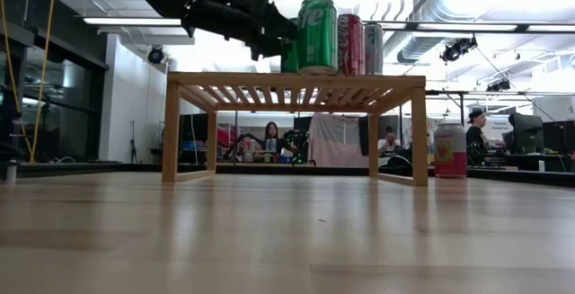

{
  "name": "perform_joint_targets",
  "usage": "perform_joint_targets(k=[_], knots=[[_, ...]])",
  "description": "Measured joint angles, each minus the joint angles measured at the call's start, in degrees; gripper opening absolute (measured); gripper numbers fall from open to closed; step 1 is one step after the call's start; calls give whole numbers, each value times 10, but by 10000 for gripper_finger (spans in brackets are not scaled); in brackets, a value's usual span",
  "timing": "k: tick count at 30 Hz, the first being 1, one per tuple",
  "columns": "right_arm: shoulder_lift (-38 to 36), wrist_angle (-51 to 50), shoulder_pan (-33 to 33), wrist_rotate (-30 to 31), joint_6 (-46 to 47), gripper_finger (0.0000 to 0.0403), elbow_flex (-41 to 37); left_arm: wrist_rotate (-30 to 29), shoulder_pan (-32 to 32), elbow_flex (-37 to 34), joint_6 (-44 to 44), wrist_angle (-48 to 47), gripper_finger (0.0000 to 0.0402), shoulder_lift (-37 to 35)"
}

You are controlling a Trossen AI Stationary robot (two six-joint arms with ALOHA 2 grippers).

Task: Place canned beverage on shelf
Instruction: Put the left green soda can on the shelf aligned with the other green soda can, then adjust the green soda can on the shelf

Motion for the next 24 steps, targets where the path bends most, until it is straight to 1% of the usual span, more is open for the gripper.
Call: perform_joint_targets(k=[5,8,17,20,24], knots=[[0,0,0,0,0,287,0,1,-4,0,9,2,338,0],[0,0,0,0,0,287,0,-1,-4,2,10,9,352,-2],[0,0,0,0,0,287,0,-5,11,2,18,25,354,-13],[0,0,0,0,-9,287,0,-5,26,2,37,22,354,-40],[-6,0,0,-1,-52,287,0,-6,42,1,25,9,354,-90]])
